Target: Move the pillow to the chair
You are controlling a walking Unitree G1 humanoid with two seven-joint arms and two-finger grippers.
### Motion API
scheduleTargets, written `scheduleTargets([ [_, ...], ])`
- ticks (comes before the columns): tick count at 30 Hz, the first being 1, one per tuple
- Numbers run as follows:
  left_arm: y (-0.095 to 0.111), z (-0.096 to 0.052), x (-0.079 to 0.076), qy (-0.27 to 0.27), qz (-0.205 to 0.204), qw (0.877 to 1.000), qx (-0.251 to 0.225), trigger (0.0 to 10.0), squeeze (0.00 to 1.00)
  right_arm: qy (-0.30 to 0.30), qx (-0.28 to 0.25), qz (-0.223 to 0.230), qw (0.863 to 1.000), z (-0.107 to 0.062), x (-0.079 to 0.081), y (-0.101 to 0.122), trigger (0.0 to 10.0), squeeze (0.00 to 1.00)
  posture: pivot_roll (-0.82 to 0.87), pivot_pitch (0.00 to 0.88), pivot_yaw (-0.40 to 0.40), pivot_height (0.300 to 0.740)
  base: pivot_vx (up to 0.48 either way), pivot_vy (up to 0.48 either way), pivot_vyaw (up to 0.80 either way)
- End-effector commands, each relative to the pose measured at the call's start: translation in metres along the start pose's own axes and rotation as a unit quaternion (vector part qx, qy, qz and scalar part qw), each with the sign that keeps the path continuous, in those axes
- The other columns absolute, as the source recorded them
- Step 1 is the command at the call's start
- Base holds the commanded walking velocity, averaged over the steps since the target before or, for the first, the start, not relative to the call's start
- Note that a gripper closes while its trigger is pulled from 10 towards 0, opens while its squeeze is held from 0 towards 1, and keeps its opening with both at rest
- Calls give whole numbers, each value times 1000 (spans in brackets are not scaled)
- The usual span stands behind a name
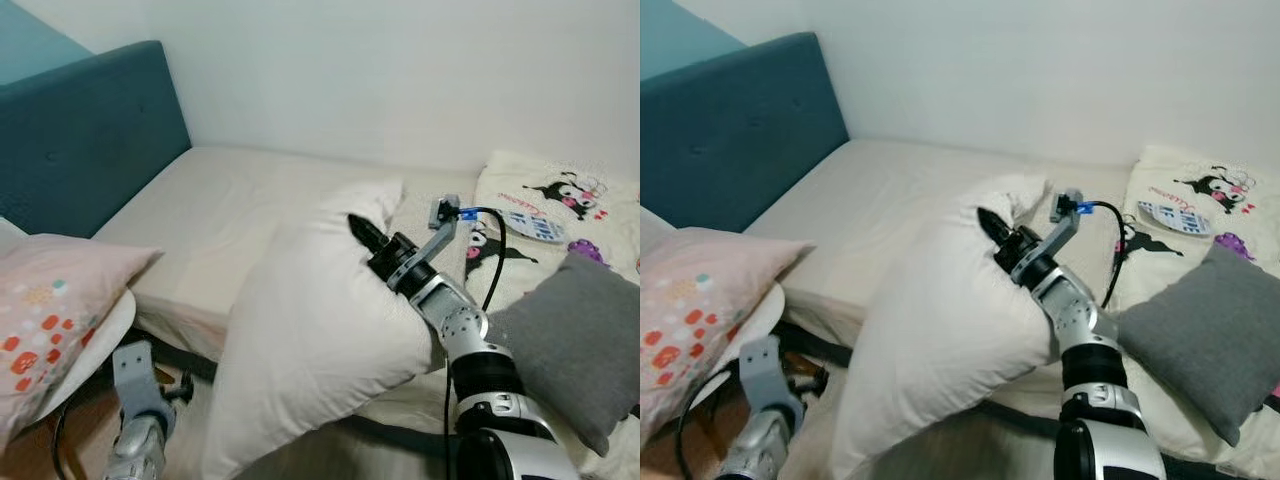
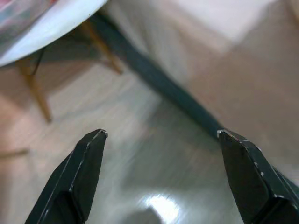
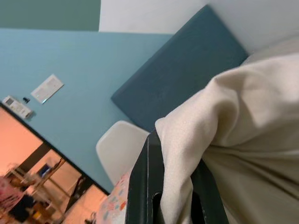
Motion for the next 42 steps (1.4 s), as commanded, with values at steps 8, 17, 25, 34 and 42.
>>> scheduleTargets([
  [8,-48,-23,42,75,-11,993,86,10000,0,57,79,-51,994,6,28,-51,0,0,111,0,36,740,0,0,0],
  [17,-74,-38,62,123,-26,981,146,10000,0,117,89,-83,986,1,51,-69,10000,0,117,0,39,740,-267,0,170],
  [25,-79,-42,63,119,-8,981,152,10000,0,139,89,-96,982,0,58,-71,10000,0,124,0,44,740,-177,0,800],
  [34,-85,-45,60,100,-1,982,160,10000,0,171,60,-116,977,1,70,-60,10000,0,124,0,54,740,0,0,794],
  [42,-65,-28,32,28,-6,992,119,10000,0,231,-32,-158,959,14,99,-2,10000,0,128,0,53,740,0,0,791],
])
Point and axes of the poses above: a point about 5 cm out from each wrist's last joint towards the gripper, its own z axis pointing out of the wrist towards the gripper, its own y axis along the axis of the wrist's last joint, x = y × z, the point moved 2 cm from there along z, pointing out of the wrist towards the gripper, and after that the axes turned 13 degrees about -z, right-handed, at the moved point
